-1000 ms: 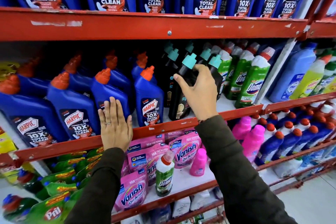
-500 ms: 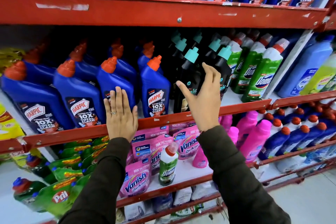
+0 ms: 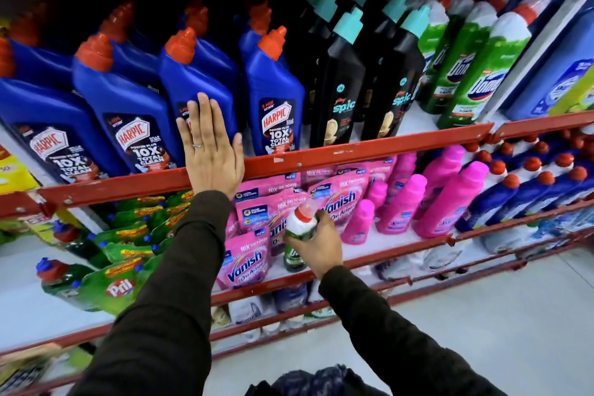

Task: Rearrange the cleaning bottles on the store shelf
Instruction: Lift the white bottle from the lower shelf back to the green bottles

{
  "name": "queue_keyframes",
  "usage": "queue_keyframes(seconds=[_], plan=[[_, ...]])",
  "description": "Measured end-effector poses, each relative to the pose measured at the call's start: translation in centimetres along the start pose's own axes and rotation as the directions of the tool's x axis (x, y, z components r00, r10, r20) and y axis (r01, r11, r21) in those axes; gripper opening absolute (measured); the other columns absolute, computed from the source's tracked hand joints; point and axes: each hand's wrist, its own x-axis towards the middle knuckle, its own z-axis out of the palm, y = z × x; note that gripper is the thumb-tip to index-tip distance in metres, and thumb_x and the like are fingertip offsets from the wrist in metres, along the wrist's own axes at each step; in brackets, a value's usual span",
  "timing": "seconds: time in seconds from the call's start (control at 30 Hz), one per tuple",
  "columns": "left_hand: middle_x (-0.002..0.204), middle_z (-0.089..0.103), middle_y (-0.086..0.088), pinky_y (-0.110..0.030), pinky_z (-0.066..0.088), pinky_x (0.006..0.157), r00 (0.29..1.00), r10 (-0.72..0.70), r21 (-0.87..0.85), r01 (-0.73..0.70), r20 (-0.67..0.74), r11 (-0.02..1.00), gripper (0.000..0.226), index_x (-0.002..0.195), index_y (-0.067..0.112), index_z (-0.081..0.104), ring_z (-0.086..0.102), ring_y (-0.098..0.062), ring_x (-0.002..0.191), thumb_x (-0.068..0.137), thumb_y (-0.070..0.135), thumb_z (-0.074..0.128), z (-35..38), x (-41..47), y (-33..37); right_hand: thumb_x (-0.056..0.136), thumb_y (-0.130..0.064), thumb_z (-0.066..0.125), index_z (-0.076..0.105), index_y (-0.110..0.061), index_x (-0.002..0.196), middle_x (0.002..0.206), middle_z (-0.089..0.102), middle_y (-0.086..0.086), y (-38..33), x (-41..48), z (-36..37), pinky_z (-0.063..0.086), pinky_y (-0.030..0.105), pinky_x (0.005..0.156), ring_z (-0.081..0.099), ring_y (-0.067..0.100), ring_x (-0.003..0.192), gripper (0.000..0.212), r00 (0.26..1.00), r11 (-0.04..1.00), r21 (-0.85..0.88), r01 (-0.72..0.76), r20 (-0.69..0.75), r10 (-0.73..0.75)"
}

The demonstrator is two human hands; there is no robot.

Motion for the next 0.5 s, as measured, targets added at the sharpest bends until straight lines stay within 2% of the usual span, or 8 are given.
queue_keyframes(seconds=[0.1,0.2,0.23,0.33,0.4,0.5], plan=[[0.157,0.031,-0.032,-0.043,-0.007,0.128,1.000,-0.002,0.002,0.002,0.002,1.000,0.064,0.156,-0.004,0.016,0.018,-0.042,0.147,0.109,0.026,0.046,-0.2,0.1,0.0,0.070,-0.031,0.095,0.063,-0.016,0.122,0.113,0.075,0.000,0.4,0.3,-0.5,0.061,0.033,0.091,0.072,0.018,0.104,0.063,0.998,0.999,0.019,0.030,-0.053,-0.029],[0.157,0.030,-0.032,-0.043,-0.009,0.128,1.000,-0.008,0.006,0.008,0.012,1.000,0.065,0.156,-0.004,0.014,0.017,-0.043,0.147,0.108,0.025,0.046,-0.3,0.2,0.0,0.069,-0.031,0.095,0.068,-0.019,0.113,0.100,0.075,-0.007,-0.4,0.2,-2.9,0.055,0.023,0.080,0.068,-0.008,0.086,0.053,0.989,0.990,0.118,0.080,-0.136,-0.064],[0.157,0.030,-0.032,-0.043,-0.009,0.128,1.000,-0.007,-0.001,0.007,0.012,1.000,0.065,0.157,-0.004,0.014,0.016,-0.043,0.147,0.108,0.025,0.046,-0.3,0.2,0.0,0.069,-0.032,0.096,0.068,-0.021,0.112,0.099,0.076,-0.008,-1.2,0.3,-4.2,0.053,0.021,0.080,0.067,-0.012,0.083,0.052,0.981,0.983,0.146,0.114,-0.175,-0.088],[0.157,0.029,-0.033,-0.042,-0.010,0.128,1.000,-0.009,-0.019,0.009,0.011,1.000,0.065,0.158,-0.004,0.014,0.008,-0.042,0.152,0.108,0.025,0.045,-0.3,0.2,-0.1,0.063,-0.048,0.095,0.070,-0.022,0.118,0.104,0.078,-0.010,-4.6,0.5,-8.9,0.058,0.021,0.084,0.072,-0.006,0.091,0.066,0.932,0.948,0.214,0.237,-0.325,-0.159],[0.157,0.027,-0.033,-0.043,-0.010,0.128,1.000,-0.022,-0.024,0.022,0.010,0.999,0.065,0.158,-0.004,0.013,-0.009,-0.031,0.158,0.108,0.026,0.042,-0.3,0.2,0.0,0.058,-0.059,0.094,0.072,-0.026,0.118,0.104,0.080,-0.011,-7.4,1.0,-12.8,0.061,0.023,0.086,0.075,0.002,0.095,0.073,0.879,0.924,0.220,0.313,-0.437,-0.193],[0.157,0.025,-0.032,-0.043,-0.009,0.128,1.000,-0.029,-0.045,0.029,0.006,0.999,0.066,0.160,-0.004,0.009,-0.017,-0.022,0.157,0.109,0.026,0.040,-0.4,0.1,0.1,0.056,-0.060,0.095,0.075,-0.025,0.116,0.099,0.081,-0.010,-11.0,2.0,-18.6,0.063,0.028,0.085,0.077,0.006,0.094,0.073,0.767,0.893,0.188,0.410,-0.601,-0.226]])
